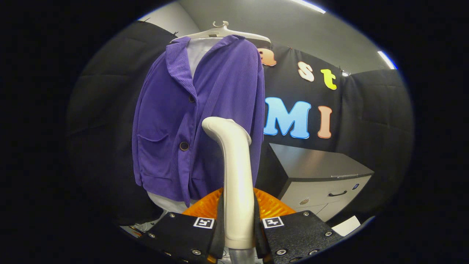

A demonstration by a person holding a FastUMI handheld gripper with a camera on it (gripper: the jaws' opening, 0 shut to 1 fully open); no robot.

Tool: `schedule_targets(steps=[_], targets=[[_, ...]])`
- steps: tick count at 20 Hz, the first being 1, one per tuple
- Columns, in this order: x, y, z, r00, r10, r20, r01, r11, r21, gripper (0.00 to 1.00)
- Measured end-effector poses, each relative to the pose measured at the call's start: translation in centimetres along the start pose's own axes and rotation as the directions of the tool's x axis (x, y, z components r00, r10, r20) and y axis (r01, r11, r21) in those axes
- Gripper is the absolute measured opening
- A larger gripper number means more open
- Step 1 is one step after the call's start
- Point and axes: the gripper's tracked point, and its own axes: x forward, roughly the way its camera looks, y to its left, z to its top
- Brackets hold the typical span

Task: Iron the clothes twice with a garment steamer, once on the left side and once on the right side.

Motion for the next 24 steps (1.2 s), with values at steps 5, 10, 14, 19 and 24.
schedule_targets(steps=[5, 10, 14, 19, 24], targets=[[-0.2, 0.9, -4.7, 0.998, 0.019, -0.051, -0.022, 0.998, -0.065, 0.33], [-1.2, 2.0, -9.6, 0.988, 0.068, -0.142, -0.082, 0.993, -0.091, 0.33], [-3.9, 1.4, -4.8, 0.996, 0.089, -0.025, -0.09, 0.994, -0.054, 0.33], [-5.8, 3.9, 6.1, 0.978, 0.136, 0.156, -0.134, 0.991, -0.025, 0.33], [-6.2, 8.2, 16.1, 0.931, 0.171, 0.321, -0.164, 0.985, -0.051, 0.33]])
